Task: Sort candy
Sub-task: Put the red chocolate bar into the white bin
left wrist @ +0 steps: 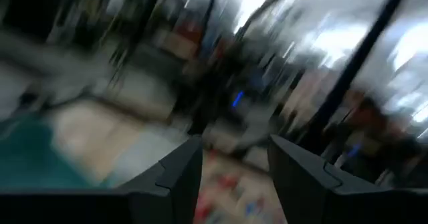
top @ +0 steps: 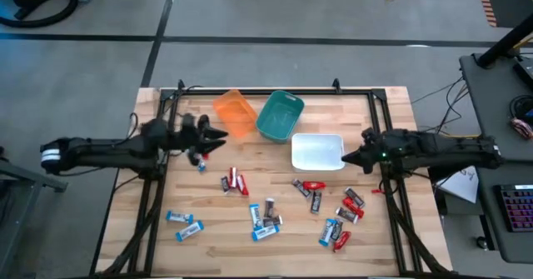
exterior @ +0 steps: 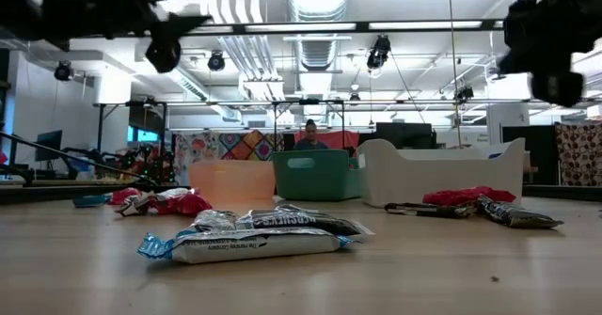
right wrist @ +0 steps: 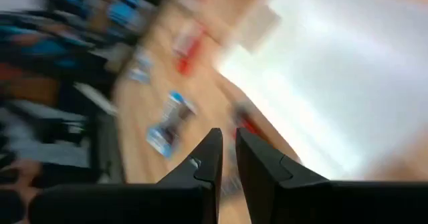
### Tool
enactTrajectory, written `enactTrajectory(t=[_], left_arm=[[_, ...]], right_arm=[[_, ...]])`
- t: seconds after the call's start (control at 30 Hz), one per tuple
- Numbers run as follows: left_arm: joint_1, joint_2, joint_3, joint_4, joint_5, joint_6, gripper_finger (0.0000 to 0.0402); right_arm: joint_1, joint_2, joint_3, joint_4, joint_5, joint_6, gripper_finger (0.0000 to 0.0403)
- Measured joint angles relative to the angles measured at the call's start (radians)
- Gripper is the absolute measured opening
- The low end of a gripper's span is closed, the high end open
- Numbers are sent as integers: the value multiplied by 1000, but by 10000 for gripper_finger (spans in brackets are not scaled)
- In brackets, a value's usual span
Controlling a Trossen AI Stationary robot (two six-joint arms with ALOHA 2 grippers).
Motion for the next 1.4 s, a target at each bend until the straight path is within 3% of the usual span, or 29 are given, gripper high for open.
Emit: enactTrajectory(t=[0.17,0.3,0.53,0.8,1.0,1.1,1.23,1.4], left_arm=[[-4,72,180,-433,-92,89,153],[-13,99,235,-560,-168,139,153],[-42,76,212,-551,-174,131,153],[-48,79,210,-536,-149,19,153],[-49,147,210,-359,-10,20,153],[-61,168,210,-271,8,24,153],[-96,172,210,-238,4,45,153],[-180,172,210,-237,-88,47,153]], right_arm=[[11,150,123,-262,-105,170,38],[21,246,170,-328,-199,187,38],[29,338,178,-319,-379,78,38],[28,395,177,-316,-379,78,38],[28,444,177,-310,-361,60,38],[35,468,177,-281,-359,35,38],[115,501,177,-265,-323,89,38],[268,530,177,-266,-284,210,38]])
